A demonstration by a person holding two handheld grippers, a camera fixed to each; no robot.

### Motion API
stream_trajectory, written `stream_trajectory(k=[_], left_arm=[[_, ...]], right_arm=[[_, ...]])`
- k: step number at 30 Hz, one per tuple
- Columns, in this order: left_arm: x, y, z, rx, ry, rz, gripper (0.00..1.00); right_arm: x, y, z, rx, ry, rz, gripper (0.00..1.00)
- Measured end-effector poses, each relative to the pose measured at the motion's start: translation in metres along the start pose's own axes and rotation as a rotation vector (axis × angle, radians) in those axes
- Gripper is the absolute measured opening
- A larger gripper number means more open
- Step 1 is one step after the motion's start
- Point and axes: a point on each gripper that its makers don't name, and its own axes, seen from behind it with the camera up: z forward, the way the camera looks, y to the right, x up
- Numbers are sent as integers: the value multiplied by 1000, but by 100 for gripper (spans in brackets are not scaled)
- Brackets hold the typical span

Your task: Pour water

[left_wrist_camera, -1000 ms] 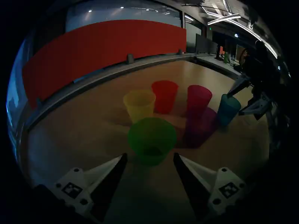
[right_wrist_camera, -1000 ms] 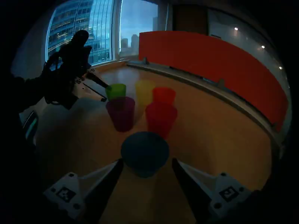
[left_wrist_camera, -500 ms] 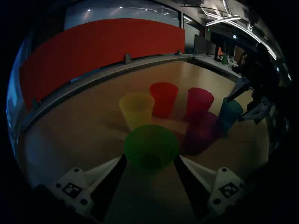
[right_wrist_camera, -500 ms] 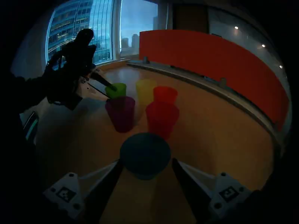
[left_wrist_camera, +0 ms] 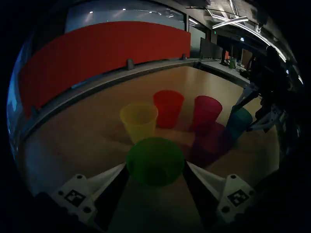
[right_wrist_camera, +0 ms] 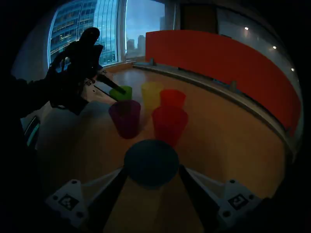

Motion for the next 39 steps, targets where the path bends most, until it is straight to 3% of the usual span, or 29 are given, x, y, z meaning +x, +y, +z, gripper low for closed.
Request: stream_trajectory(k=[39], left_arm=[[-2,-3,-2,24,5,23,87]], right_arm=[[8,-1,13,0,13,-5,100]])
